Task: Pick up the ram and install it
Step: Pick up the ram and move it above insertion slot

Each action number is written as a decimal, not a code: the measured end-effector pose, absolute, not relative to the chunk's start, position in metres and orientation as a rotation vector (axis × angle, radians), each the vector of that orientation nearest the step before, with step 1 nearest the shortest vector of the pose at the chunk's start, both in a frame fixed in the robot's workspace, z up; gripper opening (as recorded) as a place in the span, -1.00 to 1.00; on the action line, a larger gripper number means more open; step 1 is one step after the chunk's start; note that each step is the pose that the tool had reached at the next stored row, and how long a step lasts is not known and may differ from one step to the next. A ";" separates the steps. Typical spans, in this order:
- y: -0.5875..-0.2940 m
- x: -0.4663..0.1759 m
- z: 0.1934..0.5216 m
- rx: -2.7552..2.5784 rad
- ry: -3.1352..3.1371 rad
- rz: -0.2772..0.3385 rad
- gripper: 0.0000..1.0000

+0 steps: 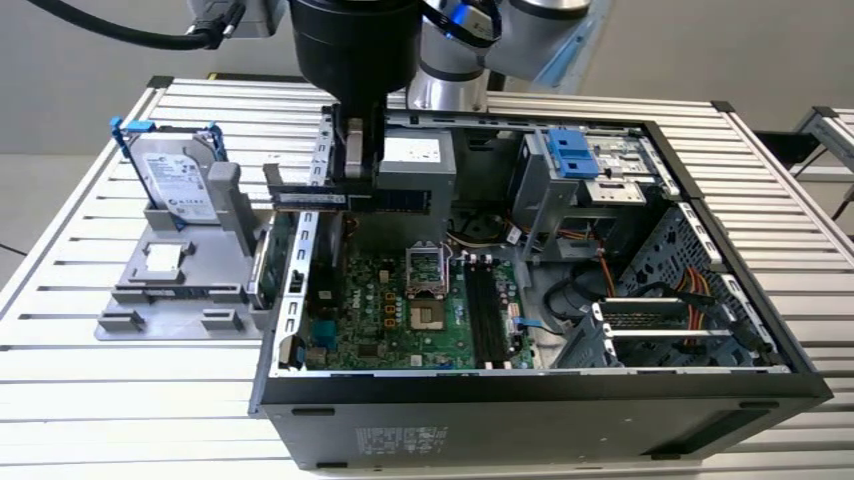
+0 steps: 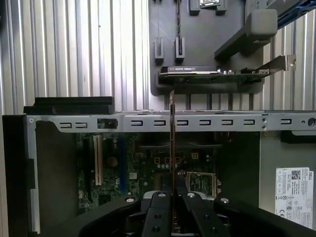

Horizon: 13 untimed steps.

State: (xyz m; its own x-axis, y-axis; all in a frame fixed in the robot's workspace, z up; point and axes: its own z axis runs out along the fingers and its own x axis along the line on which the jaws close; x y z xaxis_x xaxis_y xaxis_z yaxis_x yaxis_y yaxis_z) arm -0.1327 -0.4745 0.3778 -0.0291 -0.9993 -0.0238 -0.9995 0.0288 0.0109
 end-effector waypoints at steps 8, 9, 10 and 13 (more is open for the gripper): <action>-0.474 -0.114 0.378 -2.182 2.246 0.038 -1.00; -0.474 -0.112 0.379 -2.182 2.246 0.038 -1.00; -0.474 -0.109 0.379 -2.182 2.246 0.038 -1.00; -0.474 -0.103 0.379 -2.182 2.246 0.038 -1.00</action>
State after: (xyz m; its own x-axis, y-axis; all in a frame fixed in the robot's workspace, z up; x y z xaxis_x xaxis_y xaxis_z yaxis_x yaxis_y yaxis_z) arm -0.1032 -0.4745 0.3788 -0.0291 -0.9993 -0.0238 -0.9995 0.0288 0.0109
